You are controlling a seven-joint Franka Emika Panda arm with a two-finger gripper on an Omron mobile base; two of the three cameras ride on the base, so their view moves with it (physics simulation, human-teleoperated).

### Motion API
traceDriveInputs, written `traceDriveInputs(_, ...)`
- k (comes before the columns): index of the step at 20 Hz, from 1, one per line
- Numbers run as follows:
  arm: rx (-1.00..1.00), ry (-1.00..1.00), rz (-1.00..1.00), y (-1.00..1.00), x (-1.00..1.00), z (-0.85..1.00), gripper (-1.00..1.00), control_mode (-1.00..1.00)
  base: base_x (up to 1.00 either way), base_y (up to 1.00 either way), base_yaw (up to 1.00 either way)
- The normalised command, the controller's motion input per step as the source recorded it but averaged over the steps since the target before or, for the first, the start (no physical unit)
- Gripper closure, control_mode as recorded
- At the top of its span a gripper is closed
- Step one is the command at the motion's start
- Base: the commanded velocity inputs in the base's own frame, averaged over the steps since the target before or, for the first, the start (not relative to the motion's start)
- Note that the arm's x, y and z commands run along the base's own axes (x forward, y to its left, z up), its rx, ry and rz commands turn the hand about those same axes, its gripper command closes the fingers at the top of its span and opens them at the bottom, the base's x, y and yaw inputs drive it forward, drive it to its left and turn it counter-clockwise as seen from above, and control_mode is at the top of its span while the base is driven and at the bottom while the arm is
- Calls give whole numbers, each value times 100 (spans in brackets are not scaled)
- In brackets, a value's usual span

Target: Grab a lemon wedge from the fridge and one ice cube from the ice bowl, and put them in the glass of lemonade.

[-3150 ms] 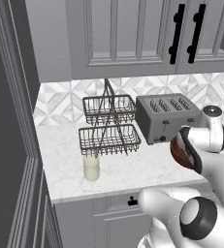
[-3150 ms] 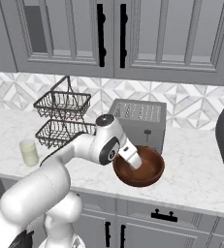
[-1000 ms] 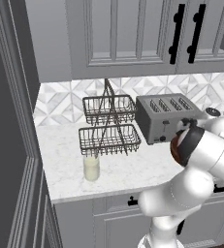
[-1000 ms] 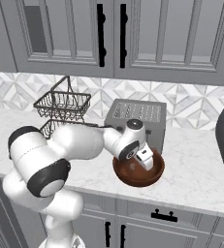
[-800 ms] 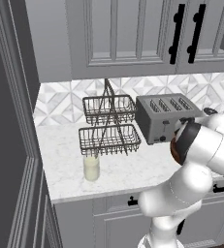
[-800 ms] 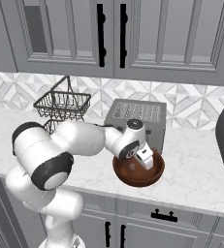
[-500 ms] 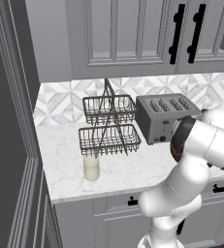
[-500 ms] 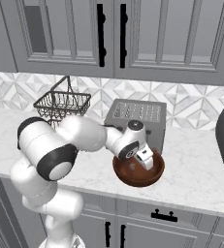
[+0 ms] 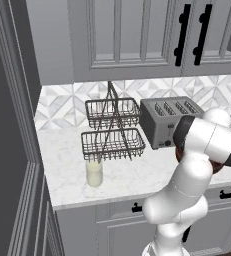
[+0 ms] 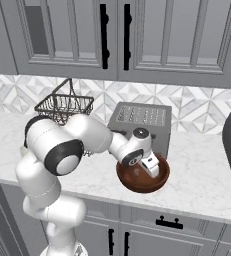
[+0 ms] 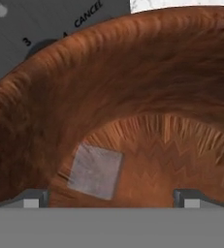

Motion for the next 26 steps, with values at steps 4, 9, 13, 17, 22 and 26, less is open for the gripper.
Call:
traceDriveInputs(4,0,0,0,-12,7,-12,-100,-100,0,0,0)
traceDriveInputs(9,0,0,0,-7,12,-13,-100,-100,0,0,0)
traceDriveInputs(13,0,0,0,-5,17,-8,-100,-100,0,0,0)
traceDriveInputs(17,0,-5,0,-9,18,-4,-100,-100,0,0,0)
traceDriveInputs(22,0,-11,0,-3,17,-2,-100,-100,0,0,0)
traceDriveInputs(26,0,-6,0,0,21,-17,-100,-100,0,0,0)
